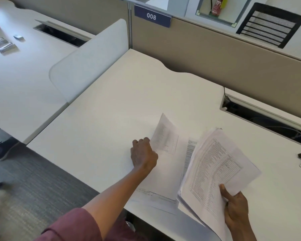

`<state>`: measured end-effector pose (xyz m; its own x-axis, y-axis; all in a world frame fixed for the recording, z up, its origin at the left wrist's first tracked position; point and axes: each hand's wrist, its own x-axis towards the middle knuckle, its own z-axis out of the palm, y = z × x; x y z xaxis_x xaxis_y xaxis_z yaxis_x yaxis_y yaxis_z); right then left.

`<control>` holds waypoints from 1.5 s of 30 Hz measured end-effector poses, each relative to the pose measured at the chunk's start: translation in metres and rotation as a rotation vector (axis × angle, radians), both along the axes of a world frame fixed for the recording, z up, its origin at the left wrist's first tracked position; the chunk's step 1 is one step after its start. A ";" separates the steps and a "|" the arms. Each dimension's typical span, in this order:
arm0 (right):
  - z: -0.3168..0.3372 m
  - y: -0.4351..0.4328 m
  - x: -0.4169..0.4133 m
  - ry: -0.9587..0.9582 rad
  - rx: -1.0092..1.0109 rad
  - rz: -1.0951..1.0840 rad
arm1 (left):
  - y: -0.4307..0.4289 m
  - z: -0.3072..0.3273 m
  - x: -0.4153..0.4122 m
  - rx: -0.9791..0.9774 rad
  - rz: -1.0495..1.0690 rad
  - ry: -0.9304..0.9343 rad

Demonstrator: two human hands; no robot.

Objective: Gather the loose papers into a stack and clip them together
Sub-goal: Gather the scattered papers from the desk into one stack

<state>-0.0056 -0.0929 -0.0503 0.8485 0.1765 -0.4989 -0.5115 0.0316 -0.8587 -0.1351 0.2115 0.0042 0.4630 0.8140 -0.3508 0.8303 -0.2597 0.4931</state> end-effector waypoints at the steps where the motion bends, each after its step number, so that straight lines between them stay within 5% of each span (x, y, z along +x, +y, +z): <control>1: 0.002 0.001 0.000 0.000 -0.008 0.014 | 0.000 0.000 -0.001 -0.060 0.020 -0.076; 10: 0.017 0.012 -0.003 -0.098 -0.046 0.058 | -0.003 0.020 -0.002 -0.538 -0.234 -0.370; 18: 0.021 -0.005 -0.005 -0.090 -0.075 0.042 | -0.034 0.013 -0.002 -0.744 -0.314 -0.492; 27: 0.030 -0.019 -0.016 0.020 -0.065 0.080 | -0.067 0.015 0.015 -0.809 -0.532 -0.412; 37: 0.029 -0.016 -0.014 0.107 -0.081 0.062 | -0.071 0.013 0.015 -0.889 -0.389 -0.423; 42: 0.031 -0.010 -0.015 0.186 0.037 0.060 | -0.079 0.000 0.015 -0.613 -0.528 -0.451; 45: 0.034 -0.009 -0.015 0.193 0.041 0.085 | -0.078 0.000 0.018 -0.646 -0.492 -0.461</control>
<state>-0.0203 -0.1017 -0.0163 0.7192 0.2665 -0.6416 -0.6685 0.0142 -0.7435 -0.1172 0.1334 0.0040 0.9100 0.2010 -0.3625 0.3858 -0.0906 0.9181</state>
